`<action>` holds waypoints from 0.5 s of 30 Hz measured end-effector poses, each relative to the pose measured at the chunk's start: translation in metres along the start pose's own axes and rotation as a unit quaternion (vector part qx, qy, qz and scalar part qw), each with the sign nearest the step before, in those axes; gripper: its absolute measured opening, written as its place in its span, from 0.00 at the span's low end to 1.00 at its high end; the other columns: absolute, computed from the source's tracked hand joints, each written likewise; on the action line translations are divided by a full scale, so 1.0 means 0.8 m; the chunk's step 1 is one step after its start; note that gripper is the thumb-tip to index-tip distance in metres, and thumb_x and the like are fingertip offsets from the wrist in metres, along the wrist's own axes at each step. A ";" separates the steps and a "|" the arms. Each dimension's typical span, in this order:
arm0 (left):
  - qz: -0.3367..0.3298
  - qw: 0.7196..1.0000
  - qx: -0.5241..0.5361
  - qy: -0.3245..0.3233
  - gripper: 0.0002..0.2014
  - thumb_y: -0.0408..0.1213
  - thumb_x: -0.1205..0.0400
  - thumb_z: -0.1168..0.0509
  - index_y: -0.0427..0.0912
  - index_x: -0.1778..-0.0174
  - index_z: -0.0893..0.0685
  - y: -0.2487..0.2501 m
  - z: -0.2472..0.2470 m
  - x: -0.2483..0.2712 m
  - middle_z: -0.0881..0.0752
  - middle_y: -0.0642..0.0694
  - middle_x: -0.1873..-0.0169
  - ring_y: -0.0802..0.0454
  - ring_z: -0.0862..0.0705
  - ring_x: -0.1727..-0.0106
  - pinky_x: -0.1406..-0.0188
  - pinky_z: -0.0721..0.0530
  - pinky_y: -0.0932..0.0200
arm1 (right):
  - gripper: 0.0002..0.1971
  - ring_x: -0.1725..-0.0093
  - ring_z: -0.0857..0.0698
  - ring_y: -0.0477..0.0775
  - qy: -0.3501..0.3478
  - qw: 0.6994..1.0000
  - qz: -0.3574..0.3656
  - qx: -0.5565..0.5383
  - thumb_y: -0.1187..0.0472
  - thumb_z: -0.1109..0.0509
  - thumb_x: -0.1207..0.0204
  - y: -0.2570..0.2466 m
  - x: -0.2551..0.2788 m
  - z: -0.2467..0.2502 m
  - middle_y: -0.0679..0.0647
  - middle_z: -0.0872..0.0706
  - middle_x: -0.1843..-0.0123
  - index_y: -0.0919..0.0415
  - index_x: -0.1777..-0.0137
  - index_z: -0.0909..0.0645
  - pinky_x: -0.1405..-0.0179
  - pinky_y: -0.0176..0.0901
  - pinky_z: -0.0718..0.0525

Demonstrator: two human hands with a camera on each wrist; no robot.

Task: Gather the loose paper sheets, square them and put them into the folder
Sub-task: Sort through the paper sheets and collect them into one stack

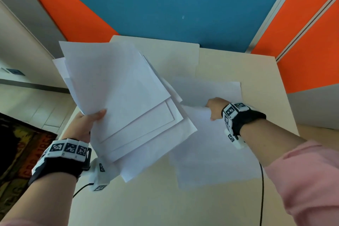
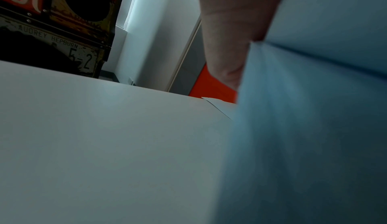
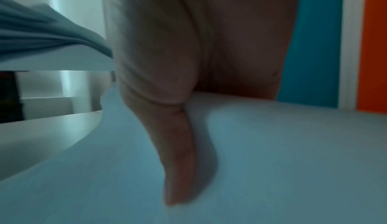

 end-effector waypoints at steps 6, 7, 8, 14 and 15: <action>0.013 1.000 0.007 0.026 0.10 0.30 0.23 0.33 0.41 0.46 0.17 -0.006 0.015 0.000 0.11 0.45 0.55 0.47 0.15 0.53 0.48 0.18 0.47 | 0.26 0.46 0.18 0.58 -0.009 0.999 -0.050 -0.017 0.58 0.24 0.29 0.014 -0.005 0.024 0.62 0.17 0.36 0.69 0.34 0.24 0.48 0.44 0.21; 0.016 0.999 0.007 0.030 0.08 0.30 0.23 0.33 0.42 0.49 0.17 -0.008 0.017 0.000 0.13 0.45 0.54 0.47 0.15 0.54 0.48 0.18 0.47 | 0.29 0.41 0.18 0.60 0.010 0.997 -0.064 -0.045 0.57 0.24 0.29 0.021 -0.009 0.033 0.63 0.18 0.33 0.69 0.32 0.26 0.45 0.45 0.21; 0.016 0.999 0.006 0.031 0.06 0.30 0.23 0.33 0.42 0.51 0.17 -0.009 0.018 0.002 0.13 0.45 0.54 0.47 0.15 0.54 0.49 0.18 0.48 | 0.32 0.36 0.19 0.61 0.026 0.994 -0.079 -0.073 0.56 0.24 0.30 0.027 -0.014 0.040 0.63 0.20 0.31 0.69 0.29 0.28 0.40 0.46 0.21; 0.017 0.999 -0.003 0.049 0.16 0.29 0.22 0.34 0.37 0.37 0.22 -0.015 0.036 0.013 0.15 0.42 0.52 0.44 0.16 0.53 0.53 0.19 0.49 | 0.48 0.25 0.30 0.66 0.088 0.975 -0.141 -0.149 0.56 0.16 0.41 0.057 -0.037 0.018 0.62 0.33 0.24 0.63 0.23 0.36 0.27 0.54 0.27; 0.022 0.998 -0.005 0.058 0.16 0.29 0.22 0.34 0.35 0.38 0.22 -0.017 0.042 0.013 0.15 0.42 0.53 0.44 0.16 0.54 0.50 0.20 0.47 | 0.50 0.25 0.31 0.66 0.094 0.974 -0.146 -0.145 0.56 0.15 0.44 0.058 -0.037 0.013 0.62 0.32 0.25 0.62 0.23 0.37 0.28 0.55 0.27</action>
Point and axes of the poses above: each hand's wrist, its own x-axis away from the middle knuckle, its own z-axis out of the back of the hand, y = z × x, the point moved 4 cm from there along -x, towards the middle knuckle
